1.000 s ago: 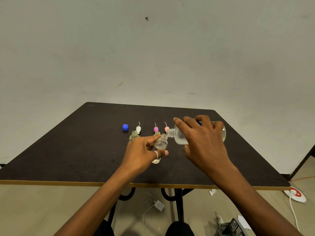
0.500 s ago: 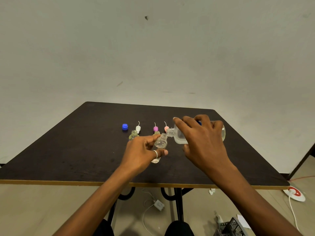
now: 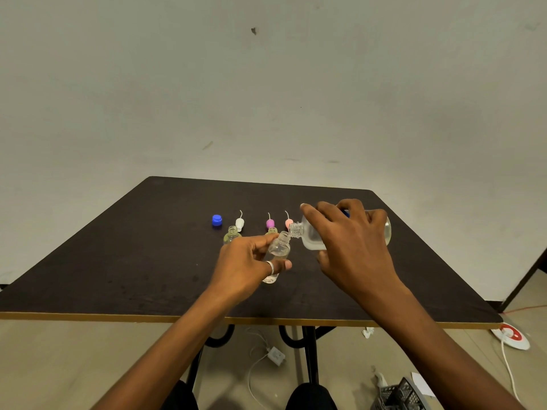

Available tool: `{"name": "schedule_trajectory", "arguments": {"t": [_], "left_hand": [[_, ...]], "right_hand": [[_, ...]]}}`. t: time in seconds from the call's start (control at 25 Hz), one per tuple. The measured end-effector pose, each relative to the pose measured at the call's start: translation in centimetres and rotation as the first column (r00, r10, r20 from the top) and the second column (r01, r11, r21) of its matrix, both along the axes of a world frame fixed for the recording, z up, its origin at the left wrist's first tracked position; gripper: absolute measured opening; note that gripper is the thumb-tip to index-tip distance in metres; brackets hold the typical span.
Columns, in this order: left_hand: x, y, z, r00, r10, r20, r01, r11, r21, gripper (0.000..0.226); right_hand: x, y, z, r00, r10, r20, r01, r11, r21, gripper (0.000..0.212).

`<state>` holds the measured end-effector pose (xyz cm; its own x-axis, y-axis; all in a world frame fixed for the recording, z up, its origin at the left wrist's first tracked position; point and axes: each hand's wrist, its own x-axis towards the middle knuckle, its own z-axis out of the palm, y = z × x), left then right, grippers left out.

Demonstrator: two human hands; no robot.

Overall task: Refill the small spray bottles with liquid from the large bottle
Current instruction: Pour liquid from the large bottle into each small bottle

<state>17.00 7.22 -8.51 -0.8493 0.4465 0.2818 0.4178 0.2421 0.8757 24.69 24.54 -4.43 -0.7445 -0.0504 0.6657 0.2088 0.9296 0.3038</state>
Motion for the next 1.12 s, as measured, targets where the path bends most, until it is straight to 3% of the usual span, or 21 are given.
{"name": "schedule_trajectory", "arguments": {"t": [1.12], "left_hand": [[0.02, -0.05, 0.07, 1.0, -0.008, 0.016, 0.008, 1.0, -0.003, 0.057]], "right_hand": [[-0.09, 0.05, -0.02, 1.0, 0.007, 0.003, -0.007, 1.0, -0.004, 0.087]]}}
